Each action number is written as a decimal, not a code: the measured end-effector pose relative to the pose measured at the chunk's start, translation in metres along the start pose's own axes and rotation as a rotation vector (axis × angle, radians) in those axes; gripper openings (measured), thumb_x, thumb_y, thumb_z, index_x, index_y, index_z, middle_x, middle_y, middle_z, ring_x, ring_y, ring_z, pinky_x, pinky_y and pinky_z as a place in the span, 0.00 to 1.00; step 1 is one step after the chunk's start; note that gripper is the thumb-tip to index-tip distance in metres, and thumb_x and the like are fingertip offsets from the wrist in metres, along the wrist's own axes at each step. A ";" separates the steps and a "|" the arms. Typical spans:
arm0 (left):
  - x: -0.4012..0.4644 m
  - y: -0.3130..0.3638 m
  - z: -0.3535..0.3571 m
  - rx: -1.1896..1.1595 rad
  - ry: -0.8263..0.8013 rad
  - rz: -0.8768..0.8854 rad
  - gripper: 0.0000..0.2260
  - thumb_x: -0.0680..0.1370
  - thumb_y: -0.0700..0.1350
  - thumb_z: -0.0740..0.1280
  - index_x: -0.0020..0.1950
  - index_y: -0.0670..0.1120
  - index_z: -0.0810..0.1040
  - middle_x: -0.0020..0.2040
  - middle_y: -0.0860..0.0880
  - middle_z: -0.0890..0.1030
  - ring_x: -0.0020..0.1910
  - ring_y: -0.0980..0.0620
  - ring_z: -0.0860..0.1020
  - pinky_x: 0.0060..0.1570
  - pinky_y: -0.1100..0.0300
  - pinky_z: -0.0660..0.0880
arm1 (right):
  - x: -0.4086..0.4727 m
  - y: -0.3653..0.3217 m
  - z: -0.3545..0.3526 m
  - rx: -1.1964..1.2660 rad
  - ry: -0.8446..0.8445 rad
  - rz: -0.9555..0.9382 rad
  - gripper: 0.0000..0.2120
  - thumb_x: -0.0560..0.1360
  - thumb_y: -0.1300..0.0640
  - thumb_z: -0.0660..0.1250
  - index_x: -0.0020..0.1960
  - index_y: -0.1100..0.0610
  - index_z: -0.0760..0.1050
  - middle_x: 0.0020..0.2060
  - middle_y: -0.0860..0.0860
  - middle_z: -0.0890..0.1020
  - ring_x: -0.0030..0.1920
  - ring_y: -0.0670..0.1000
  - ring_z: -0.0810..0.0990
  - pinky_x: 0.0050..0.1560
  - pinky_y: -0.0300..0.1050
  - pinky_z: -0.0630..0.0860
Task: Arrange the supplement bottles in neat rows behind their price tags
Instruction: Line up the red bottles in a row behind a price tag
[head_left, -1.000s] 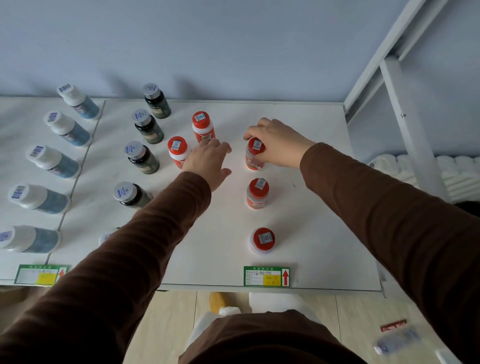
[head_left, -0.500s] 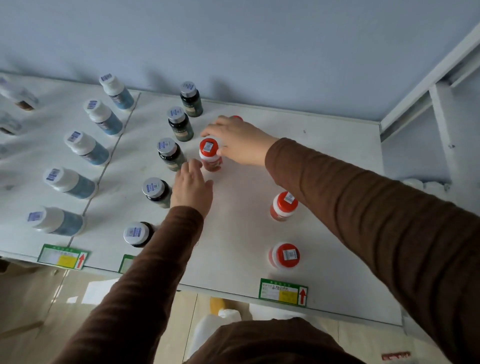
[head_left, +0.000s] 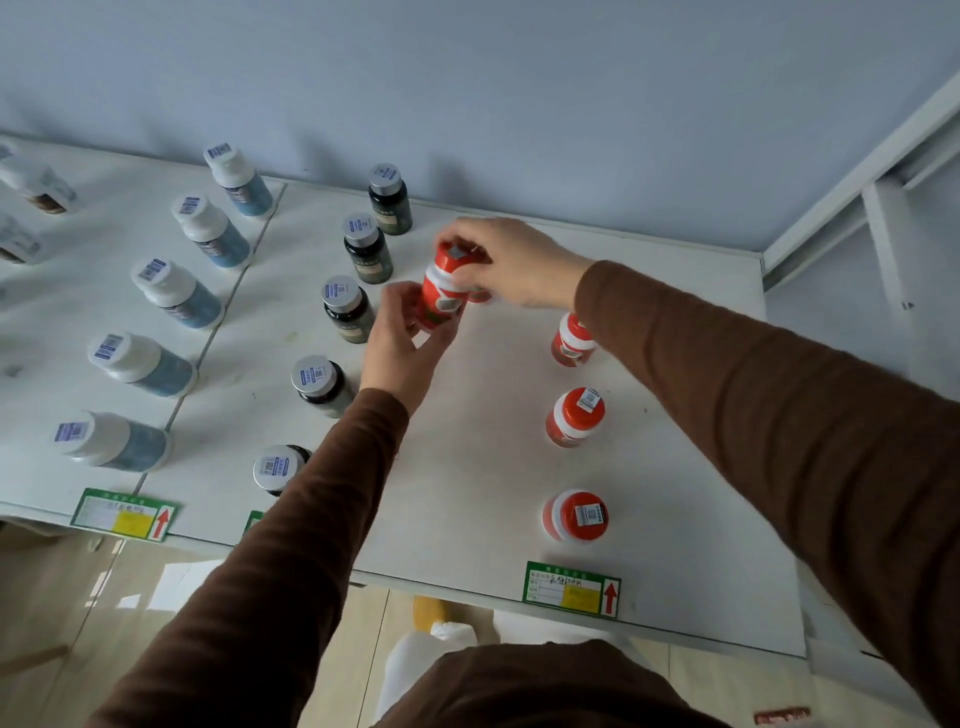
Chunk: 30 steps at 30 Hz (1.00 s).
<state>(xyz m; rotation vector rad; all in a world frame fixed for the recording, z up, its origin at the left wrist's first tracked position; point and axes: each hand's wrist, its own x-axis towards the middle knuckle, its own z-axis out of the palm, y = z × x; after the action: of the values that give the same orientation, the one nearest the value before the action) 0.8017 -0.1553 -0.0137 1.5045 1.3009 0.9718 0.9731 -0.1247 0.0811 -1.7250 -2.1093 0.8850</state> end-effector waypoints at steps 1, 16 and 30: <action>0.000 0.007 -0.002 -0.033 -0.022 0.015 0.18 0.72 0.46 0.74 0.58 0.48 0.71 0.52 0.53 0.80 0.48 0.58 0.79 0.52 0.63 0.77 | -0.004 -0.001 -0.008 0.062 0.010 0.012 0.17 0.78 0.54 0.68 0.66 0.52 0.75 0.62 0.52 0.79 0.60 0.54 0.78 0.60 0.50 0.77; 0.006 0.088 0.027 -1.029 -0.742 -0.562 0.26 0.82 0.56 0.54 0.71 0.37 0.66 0.51 0.40 0.77 0.47 0.48 0.76 0.54 0.58 0.76 | -0.058 0.014 -0.069 0.265 0.284 0.156 0.24 0.76 0.35 0.64 0.42 0.56 0.76 0.31 0.44 0.74 0.31 0.42 0.71 0.36 0.37 0.68; 0.087 0.091 0.093 0.440 -0.481 0.217 0.18 0.75 0.45 0.70 0.62 0.43 0.71 0.54 0.47 0.80 0.51 0.51 0.78 0.50 0.59 0.74 | -0.048 0.078 -0.090 -0.112 0.283 0.196 0.20 0.74 0.48 0.72 0.64 0.53 0.77 0.59 0.50 0.80 0.58 0.52 0.78 0.55 0.41 0.70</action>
<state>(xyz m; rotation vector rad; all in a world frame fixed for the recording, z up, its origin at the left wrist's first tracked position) 0.9276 -0.0859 0.0467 2.0942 1.0491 0.4123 1.0972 -0.1375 0.1107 -2.0071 -1.8615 0.5380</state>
